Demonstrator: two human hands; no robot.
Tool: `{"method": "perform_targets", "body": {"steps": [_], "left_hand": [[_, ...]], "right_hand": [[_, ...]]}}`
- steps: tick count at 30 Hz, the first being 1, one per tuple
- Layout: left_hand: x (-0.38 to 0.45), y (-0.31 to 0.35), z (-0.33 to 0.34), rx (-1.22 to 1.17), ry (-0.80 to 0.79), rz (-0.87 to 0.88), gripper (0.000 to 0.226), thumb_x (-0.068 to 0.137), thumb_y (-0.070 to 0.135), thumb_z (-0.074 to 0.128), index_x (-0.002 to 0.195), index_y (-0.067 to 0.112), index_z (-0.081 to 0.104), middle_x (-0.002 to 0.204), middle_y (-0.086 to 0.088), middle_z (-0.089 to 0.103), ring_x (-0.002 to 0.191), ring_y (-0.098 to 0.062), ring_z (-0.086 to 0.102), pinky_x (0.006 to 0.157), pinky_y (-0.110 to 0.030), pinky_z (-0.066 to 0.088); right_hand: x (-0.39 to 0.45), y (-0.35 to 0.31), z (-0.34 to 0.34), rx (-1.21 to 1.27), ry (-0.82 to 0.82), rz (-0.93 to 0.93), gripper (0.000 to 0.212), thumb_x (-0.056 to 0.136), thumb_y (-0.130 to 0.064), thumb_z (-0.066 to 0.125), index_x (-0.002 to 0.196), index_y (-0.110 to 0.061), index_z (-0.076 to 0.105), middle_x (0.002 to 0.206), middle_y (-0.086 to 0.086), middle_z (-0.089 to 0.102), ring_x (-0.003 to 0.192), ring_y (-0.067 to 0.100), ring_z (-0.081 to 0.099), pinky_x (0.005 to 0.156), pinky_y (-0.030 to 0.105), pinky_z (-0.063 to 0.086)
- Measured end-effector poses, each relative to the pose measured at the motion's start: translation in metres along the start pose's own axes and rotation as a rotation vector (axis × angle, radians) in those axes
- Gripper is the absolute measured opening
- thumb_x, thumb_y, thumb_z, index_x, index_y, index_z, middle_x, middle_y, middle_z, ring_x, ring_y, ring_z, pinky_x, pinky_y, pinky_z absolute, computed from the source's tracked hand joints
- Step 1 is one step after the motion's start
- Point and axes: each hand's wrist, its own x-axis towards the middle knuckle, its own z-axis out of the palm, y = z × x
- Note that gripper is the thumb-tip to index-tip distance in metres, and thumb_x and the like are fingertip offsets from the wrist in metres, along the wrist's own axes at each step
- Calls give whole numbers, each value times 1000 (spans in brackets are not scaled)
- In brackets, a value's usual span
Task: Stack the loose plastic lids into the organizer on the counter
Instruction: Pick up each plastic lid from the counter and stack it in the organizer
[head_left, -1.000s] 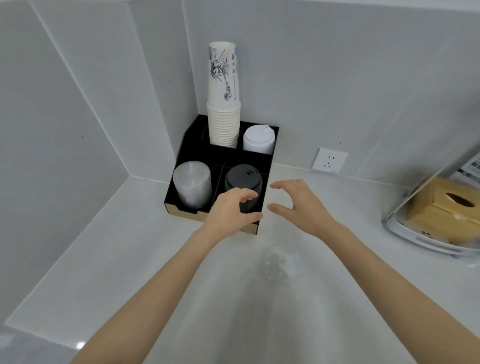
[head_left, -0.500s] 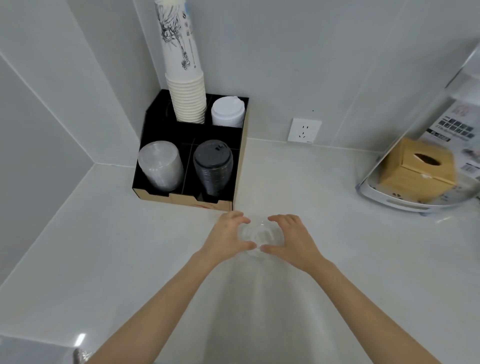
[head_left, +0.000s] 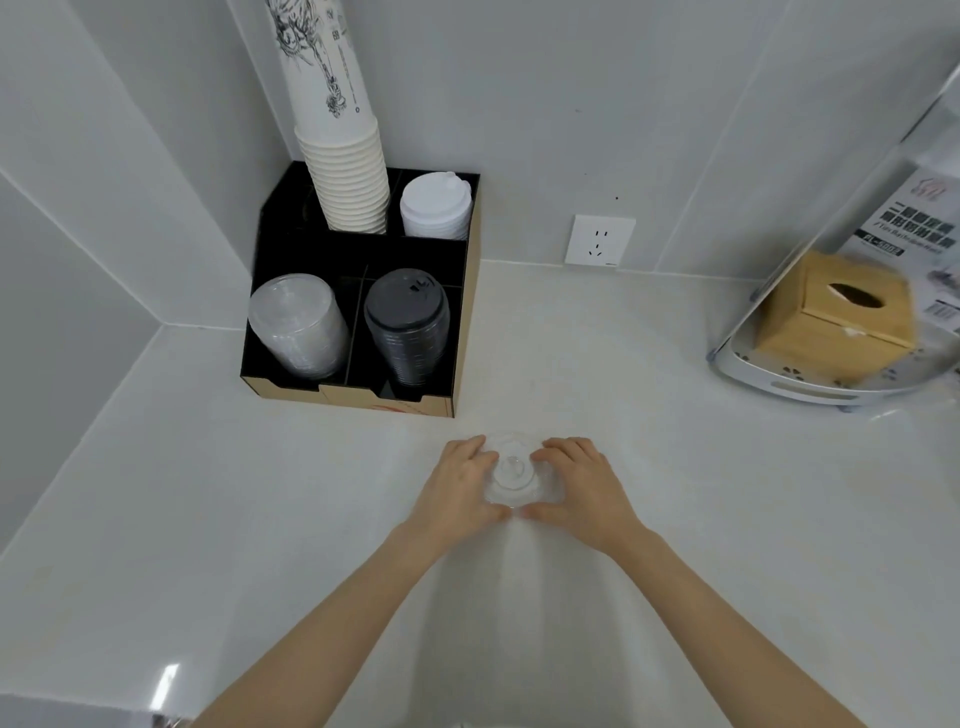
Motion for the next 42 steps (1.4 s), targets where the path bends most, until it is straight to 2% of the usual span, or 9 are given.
{"method": "perform_targets", "body": {"steps": [6, 13, 17, 24, 29, 34, 37, 40, 42], "left_hand": [[0, 2, -21, -82, 111, -7, 62, 59, 22, 80, 113, 7, 56, 131, -11, 48, 124, -26, 37, 88, -9, 17], [-1, 6, -66, -38, 207, 87, 59, 53, 31, 82, 106, 14, 61, 125, -3, 52, 110, -21, 52, 90, -28, 40], [-5, 9, -100, -75, 287, 137, 63, 56, 26, 82, 113, 13, 58, 130, -6, 49, 117, -20, 49, 97, -23, 34], [-8, 3, -159, -95, 426, 135, 67, 56, 25, 83, 117, 12, 56, 131, -10, 49, 118, -21, 49, 88, -6, 24], [-7, -14, -193, -34, 461, 91, 73, 61, 29, 81, 124, 11, 48, 143, -11, 36, 128, -20, 38, 93, -7, 16], [-7, -37, -218, -37, 524, 34, 72, 59, 21, 82, 123, 16, 50, 140, -17, 44, 136, -22, 31, 101, -21, 26], [-5, -53, -229, -48, 575, -29, 68, 57, 21, 83, 118, 9, 55, 129, -18, 54, 123, -26, 48, 90, -14, 30], [-4, -64, -234, -77, 584, -82, 69, 58, 27, 83, 117, 9, 55, 129, -13, 54, 114, -25, 53, 94, -19, 34], [-3, -71, -237, -100, 584, -99, 65, 58, 27, 83, 115, 9, 57, 125, -12, 57, 108, -24, 56, 85, -14, 34]], "right_hand": [[6, -9, -15, 104, 67, -38, 64, 61, -40, 80, 117, -19, 57, 130, 2, 53, 123, 20, 39, 104, 29, 31], [19, -36, -39, 151, 150, -118, 60, 60, -39, 82, 113, -20, 60, 126, 0, 55, 120, 17, 40, 99, 22, 29], [33, -59, -55, 170, 208, -169, 59, 60, -40, 81, 112, -21, 61, 128, 1, 55, 121, 16, 41, 100, 23, 29], [71, -112, -83, 149, 256, -312, 59, 60, -39, 82, 111, -19, 62, 121, 0, 59, 116, 17, 44, 98, 24, 33], [103, -151, -88, 116, 265, -401, 60, 61, -41, 81, 113, -17, 61, 124, 3, 59, 116, 21, 46, 100, 28, 33], [131, -183, -85, 96, 233, -455, 61, 63, -44, 78, 115, -19, 60, 128, 3, 57, 119, 21, 44, 103, 33, 33], [150, -199, -78, 63, 199, -489, 62, 63, -44, 78, 116, -18, 60, 130, 2, 57, 120, 21, 44, 99, 25, 27], [166, -207, -71, 33, 164, -510, 61, 64, -46, 77, 116, -19, 60, 128, 2, 58, 117, 21, 44, 102, 30, 33], [176, -211, -64, 27, 149, -508, 58, 65, -47, 76, 114, -19, 61, 125, 2, 60, 116, 21, 44, 102, 34, 35]]}}
